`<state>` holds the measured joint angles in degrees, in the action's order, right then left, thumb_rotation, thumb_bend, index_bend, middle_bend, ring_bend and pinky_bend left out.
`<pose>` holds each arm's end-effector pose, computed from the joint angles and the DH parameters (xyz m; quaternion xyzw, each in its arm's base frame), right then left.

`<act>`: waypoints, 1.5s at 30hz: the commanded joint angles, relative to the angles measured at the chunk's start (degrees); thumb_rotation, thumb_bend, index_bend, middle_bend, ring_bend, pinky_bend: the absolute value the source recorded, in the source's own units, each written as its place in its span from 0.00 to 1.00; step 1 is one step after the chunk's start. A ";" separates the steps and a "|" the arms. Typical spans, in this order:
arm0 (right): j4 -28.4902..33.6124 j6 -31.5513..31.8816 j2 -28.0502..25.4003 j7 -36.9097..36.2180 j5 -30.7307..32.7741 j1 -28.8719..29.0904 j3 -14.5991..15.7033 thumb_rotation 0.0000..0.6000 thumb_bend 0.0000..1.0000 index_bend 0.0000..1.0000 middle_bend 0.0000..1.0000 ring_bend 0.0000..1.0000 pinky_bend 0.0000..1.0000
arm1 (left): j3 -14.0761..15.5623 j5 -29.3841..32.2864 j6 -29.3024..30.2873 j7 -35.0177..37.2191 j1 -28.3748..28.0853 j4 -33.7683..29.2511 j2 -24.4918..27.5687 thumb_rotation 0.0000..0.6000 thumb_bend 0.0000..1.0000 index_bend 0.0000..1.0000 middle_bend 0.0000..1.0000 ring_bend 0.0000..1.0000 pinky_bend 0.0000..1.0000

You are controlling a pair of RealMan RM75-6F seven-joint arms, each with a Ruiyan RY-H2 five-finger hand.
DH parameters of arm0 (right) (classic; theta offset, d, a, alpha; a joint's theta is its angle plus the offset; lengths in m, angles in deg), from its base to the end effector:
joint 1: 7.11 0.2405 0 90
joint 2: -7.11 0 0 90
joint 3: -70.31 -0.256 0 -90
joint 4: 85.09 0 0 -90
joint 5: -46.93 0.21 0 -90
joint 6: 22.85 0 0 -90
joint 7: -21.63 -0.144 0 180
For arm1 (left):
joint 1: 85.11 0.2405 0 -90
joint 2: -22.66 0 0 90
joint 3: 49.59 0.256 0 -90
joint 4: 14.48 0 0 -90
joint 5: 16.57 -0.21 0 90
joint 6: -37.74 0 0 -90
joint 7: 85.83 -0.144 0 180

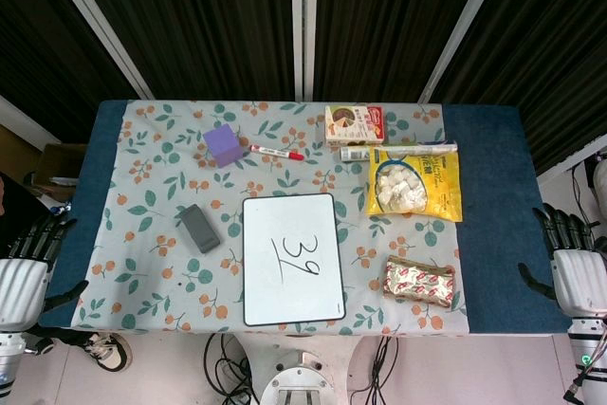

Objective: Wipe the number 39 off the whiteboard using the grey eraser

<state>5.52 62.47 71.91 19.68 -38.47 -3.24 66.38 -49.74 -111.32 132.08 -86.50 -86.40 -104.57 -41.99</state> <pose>-0.3186 -0.1798 0.1620 0.5789 -0.3929 0.3952 0.5952 -0.3021 0.1505 0.1653 -0.6113 -0.3294 -0.4211 0.5835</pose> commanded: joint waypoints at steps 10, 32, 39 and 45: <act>-0.36 0.24 -0.07 -0.71 0.06 -0.36 0.06 1.00 0.19 0.00 0.00 0.00 0.00 | -0.17 -0.37 -0.77 -0.62 -0.68 -0.15 -0.11 1.00 0.09 0.12 0.09 0.05 0.18; -0.07 1.65 -0.16 -1.25 -1.94 -1.10 0.83 1.00 0.19 0.00 0.00 0.00 0.00 | -2.57 -6.39 -18.76 -0.05 -17.93 7.32 -0.55 1.00 0.15 0.13 0.11 0.06 0.18; 1.31 2.26 -1.03 -0.73 -2.33 -1.21 0.63 1.00 0.19 0.00 0.00 0.00 0.00 | -0.62 -9.43 -23.63 -1.08 -22.79 13.63 -5.96 1.00 0.17 0.17 0.15 0.09 0.18; 1.07 1.50 -0.49 -0.02 -1.71 -1.26 0.88 1.00 0.19 0.00 0.00 0.00 0.00 | 0.20 -10.55 -26.83 0.12 -26.80 16.87 -8.72 1.00 0.21 0.18 0.16 0.09 0.18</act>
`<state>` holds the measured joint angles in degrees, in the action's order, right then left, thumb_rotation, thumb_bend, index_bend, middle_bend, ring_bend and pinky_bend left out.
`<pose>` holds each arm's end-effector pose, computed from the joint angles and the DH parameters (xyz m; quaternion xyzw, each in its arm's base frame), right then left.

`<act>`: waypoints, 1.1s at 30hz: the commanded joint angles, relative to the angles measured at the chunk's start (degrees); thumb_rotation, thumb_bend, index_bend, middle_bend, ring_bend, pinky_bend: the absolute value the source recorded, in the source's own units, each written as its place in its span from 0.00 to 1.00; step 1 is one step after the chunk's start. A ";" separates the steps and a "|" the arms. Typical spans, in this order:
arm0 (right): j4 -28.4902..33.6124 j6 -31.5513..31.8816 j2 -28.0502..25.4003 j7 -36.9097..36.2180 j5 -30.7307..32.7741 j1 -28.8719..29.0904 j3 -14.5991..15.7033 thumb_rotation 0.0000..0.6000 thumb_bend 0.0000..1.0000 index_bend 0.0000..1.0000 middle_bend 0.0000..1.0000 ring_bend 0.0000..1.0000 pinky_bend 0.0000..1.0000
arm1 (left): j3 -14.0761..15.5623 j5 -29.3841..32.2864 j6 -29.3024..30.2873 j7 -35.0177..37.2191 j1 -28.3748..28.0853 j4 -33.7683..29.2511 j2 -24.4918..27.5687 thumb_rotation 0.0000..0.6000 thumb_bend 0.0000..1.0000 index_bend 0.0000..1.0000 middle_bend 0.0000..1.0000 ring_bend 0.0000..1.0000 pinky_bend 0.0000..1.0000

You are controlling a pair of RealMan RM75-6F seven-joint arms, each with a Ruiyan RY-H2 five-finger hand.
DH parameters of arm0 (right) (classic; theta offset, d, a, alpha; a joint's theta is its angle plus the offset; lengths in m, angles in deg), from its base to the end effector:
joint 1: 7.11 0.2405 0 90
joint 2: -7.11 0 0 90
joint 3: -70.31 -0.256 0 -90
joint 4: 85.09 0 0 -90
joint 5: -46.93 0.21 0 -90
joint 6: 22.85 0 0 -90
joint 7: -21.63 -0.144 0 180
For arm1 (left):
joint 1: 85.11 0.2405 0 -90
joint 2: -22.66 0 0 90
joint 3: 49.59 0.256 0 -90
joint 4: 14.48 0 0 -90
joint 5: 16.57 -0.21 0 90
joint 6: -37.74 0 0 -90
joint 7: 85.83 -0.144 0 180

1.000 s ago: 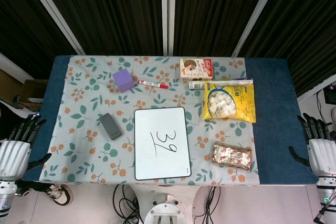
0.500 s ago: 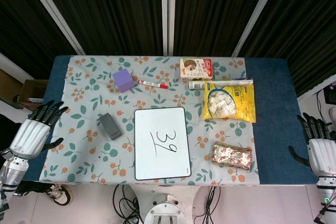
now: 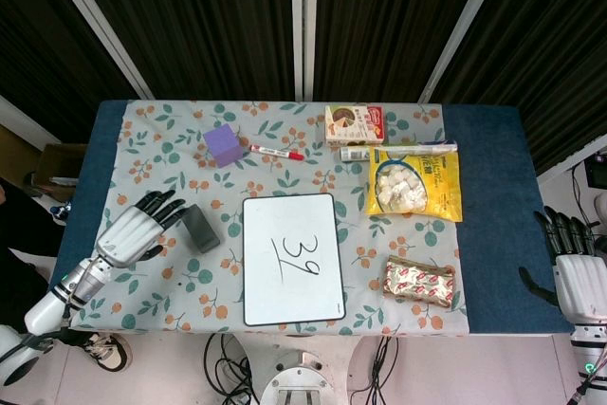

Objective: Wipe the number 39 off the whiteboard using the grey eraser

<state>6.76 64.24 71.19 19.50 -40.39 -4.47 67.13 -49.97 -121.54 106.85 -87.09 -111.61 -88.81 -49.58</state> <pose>-0.3139 -0.1701 0.1642 0.5802 -0.3901 0.4031 0.5906 -0.2621 0.2778 0.0822 -0.8230 -0.1875 -0.3430 0.4122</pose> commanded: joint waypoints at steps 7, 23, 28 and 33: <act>-0.28 0.13 0.17 0.40 0.67 -0.39 -0.04 1.00 0.19 0.00 0.00 0.00 0.00 | 1.47 0.48 -6.27 0.39 -5.05 2.96 -2.25 1.00 0.24 0.18 0.19 0.11 0.18; -1.01 -0.42 0.27 -0.23 1.36 -0.46 -0.21 1.00 0.19 0.00 0.00 0.00 0.00 | 2.64 3.24 -11.24 1.20 -10.02 4.76 -5.45 1.00 0.31 0.30 0.28 0.20 0.18; -1.00 -0.32 0.16 -0.38 1.12 -0.47 -0.21 1.00 0.19 0.00 0.00 0.00 0.00 | 3.44 3.97 -12.42 1.01 -10.68 5.23 -5.88 1.00 0.31 0.31 0.29 0.20 0.18; -0.69 -0.31 -0.07 -0.10 1.17 -0.52 -0.25 1.00 0.19 0.00 0.00 0.00 0.00 | 4.18 4.28 -12.38 1.24 -11.00 6.45 -6.61 1.00 0.31 0.31 0.29 0.20 0.18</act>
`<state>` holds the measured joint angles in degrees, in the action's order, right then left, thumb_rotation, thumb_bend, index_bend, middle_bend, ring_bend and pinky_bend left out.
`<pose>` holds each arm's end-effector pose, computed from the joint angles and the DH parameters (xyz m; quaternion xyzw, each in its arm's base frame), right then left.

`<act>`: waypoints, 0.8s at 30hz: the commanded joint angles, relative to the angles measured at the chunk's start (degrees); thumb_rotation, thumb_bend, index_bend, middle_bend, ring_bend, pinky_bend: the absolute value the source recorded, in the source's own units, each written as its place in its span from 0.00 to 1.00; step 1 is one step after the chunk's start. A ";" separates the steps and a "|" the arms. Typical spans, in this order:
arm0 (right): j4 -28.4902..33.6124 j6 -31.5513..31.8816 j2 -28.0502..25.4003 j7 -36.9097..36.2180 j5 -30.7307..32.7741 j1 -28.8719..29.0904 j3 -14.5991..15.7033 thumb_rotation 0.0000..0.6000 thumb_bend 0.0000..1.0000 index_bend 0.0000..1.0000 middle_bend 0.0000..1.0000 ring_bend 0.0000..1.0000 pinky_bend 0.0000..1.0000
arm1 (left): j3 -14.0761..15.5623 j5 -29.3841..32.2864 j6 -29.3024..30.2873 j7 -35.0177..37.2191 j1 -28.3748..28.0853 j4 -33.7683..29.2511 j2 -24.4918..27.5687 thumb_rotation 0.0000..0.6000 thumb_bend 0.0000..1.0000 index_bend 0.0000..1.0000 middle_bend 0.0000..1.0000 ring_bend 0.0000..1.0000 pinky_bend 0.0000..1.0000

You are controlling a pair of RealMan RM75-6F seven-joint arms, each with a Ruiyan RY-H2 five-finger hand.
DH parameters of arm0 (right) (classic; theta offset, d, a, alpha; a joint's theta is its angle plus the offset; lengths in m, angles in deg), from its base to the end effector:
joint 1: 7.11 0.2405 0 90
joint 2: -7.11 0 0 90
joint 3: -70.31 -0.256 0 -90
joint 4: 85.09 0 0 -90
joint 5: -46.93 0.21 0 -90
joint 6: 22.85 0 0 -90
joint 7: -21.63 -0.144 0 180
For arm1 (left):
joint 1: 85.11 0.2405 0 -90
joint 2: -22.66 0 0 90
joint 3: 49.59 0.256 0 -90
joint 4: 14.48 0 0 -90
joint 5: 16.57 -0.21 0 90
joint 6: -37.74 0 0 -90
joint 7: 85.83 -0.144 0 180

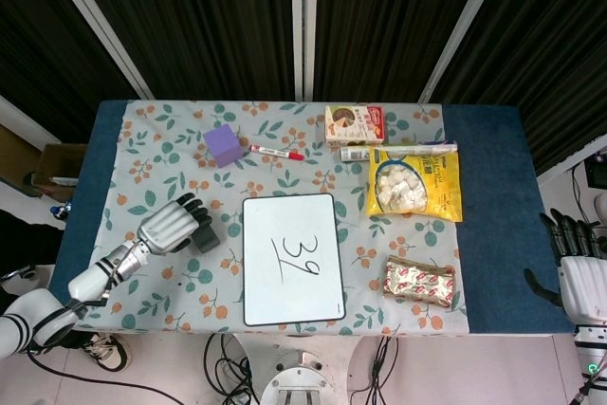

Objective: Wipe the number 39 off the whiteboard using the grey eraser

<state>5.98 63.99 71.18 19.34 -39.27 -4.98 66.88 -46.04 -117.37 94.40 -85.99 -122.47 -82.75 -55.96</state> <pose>-0.3205 -0.1683 0.1668 0.5740 -0.3934 0.3940 0.6004 -0.2499 0.3176 0.0299 -0.8724 -0.1903 -0.2698 0.3604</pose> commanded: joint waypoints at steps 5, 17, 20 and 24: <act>0.47 0.08 0.00 0.42 0.03 -0.08 -0.02 1.00 0.19 0.00 0.00 0.00 0.00 | 0.71 0.11 0.23 0.52 -0.79 1.18 -0.61 1.00 0.31 0.31 0.29 0.20 0.18; 0.33 -0.30 0.28 0.80 0.41 -0.17 0.06 1.00 0.19 0.00 0.00 0.00 0.00 | 1.60 -0.19 1.78 0.71 -1.55 2.48 -1.70 1.00 0.31 0.31 0.29 0.20 0.18; 0.14 -0.50 0.46 0.72 0.46 -0.10 0.07 1.00 0.19 0.00 0.00 0.00 0.00 | 1.95 -0.16 1.56 0.28 -1.72 3.06 -2.08 1.00 0.31 0.31 0.29 0.20 0.18; 0.05 -0.55 0.55 0.60 0.53 -0.05 -0.02 1.00 0.20 0.00 0.00 0.00 0.00 | 2.13 -0.04 1.77 0.26 -1.88 3.34 -2.37 1.00 0.31 0.31 0.29 0.20 0.18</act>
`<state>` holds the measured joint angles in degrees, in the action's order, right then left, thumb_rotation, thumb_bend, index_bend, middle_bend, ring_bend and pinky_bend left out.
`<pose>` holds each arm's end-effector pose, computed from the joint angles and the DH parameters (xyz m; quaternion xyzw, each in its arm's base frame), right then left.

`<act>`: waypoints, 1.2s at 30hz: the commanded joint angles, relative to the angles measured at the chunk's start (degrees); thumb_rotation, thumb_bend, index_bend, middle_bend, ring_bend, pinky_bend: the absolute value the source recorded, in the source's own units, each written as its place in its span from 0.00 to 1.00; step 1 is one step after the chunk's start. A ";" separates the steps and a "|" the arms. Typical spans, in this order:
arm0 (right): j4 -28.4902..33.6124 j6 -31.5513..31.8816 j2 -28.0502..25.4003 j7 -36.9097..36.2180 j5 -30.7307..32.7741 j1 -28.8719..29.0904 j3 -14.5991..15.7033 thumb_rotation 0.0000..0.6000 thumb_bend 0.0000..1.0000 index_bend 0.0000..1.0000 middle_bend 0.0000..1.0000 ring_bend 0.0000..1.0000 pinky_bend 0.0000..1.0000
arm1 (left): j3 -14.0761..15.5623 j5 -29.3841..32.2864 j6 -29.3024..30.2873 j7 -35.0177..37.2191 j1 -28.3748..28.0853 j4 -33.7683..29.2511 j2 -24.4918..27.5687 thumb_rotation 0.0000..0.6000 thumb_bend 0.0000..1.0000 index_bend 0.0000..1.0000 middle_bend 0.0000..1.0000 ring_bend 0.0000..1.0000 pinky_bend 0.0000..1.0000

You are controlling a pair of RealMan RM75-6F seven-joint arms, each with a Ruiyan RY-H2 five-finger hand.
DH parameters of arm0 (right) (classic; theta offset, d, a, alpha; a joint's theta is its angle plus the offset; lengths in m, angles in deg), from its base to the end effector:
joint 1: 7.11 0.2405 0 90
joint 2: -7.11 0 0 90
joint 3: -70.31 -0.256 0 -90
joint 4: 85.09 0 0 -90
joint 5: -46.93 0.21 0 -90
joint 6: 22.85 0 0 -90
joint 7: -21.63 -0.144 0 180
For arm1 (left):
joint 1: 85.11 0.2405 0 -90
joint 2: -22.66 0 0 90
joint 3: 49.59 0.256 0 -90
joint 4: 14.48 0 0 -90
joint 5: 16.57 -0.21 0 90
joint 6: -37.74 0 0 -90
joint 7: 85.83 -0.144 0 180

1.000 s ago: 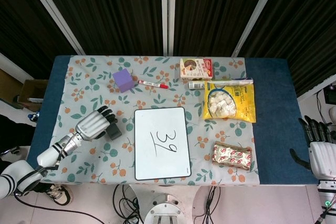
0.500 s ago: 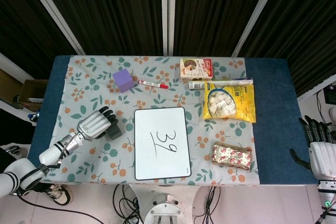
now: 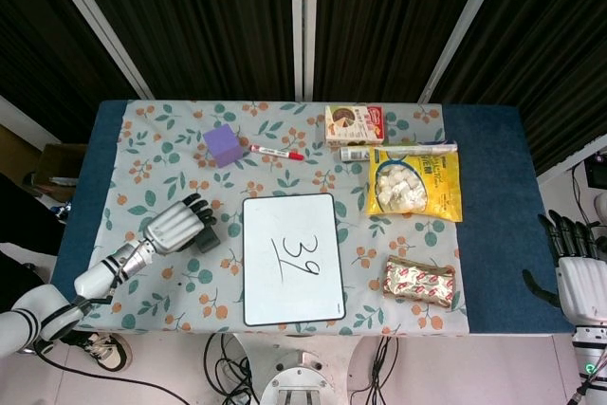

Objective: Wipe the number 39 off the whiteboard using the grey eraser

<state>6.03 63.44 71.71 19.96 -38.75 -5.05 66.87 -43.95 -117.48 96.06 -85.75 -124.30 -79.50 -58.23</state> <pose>-0.3216 -0.1679 0.1630 0.5729 -0.3984 0.3890 0.6014 -0.2474 0.3221 0.0211 -0.8793 -0.1693 -0.2711 0.3531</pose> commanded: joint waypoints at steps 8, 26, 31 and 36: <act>-0.17 -0.09 0.17 -0.09 0.03 0.00 0.00 1.00 0.20 0.00 0.00 0.00 0.00 | 0.42 0.83 -0.59 0.04 -0.46 0.38 -0.60 1.00 0.31 0.31 0.30 0.22 0.19; 0.11 -0.40 0.15 0.34 0.48 0.08 -0.19 1.00 0.20 0.00 0.00 0.00 0.00 | 0.84 2.28 -0.70 1.34 -0.62 1.21 -1.38 1.00 0.32 0.44 0.37 0.29 0.22; 0.06 -0.69 0.26 0.52 0.58 0.14 -0.12 1.00 0.21 0.00 0.00 0.00 0.00 | 0.99 2.85 -0.71 2.34 -0.38 1.41 -1.63 1.00 0.39 0.51 0.43 0.34 0.23; 0.15 -0.75 0.25 0.62 0.57 0.18 -0.12 1.00 0.21 0.00 0.00 0.00 0.00 | 0.75 2.93 1.21 3.66 0.27 2.48 -2.43 1.00 0.43 0.58 0.48 0.38 0.25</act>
<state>6.19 62.69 71.96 20.58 -38.18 -4.87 66.76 -43.06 -114.56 96.69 -82.50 -124.26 -77.36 -60.39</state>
